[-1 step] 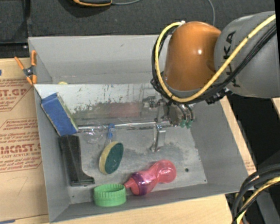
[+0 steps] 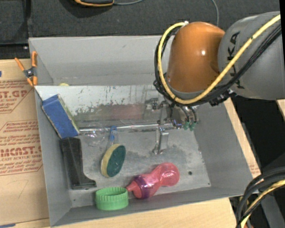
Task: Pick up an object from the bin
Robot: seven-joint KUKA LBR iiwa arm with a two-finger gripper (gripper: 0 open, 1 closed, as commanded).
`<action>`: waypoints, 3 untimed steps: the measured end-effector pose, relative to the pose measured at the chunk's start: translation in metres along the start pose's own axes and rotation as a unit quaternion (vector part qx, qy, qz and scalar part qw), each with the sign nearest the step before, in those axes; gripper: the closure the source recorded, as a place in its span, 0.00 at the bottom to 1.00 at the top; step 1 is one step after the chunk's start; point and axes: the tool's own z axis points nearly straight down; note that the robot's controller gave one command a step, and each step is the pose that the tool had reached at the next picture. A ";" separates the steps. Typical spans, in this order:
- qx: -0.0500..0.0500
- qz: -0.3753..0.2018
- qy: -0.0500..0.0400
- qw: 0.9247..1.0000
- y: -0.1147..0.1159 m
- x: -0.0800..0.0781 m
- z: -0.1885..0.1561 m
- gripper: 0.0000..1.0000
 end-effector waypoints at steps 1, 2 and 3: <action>-0.001 0.017 0.002 1.000 0.040 0.010 0.076 0.00; -0.001 0.018 -0.006 1.000 0.047 0.033 0.060 0.00; -0.001 -0.025 -0.005 1.000 0.089 0.015 0.140 0.00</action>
Offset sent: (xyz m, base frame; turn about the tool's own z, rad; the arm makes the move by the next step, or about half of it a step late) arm -0.0329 0.0459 -0.0596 0.0391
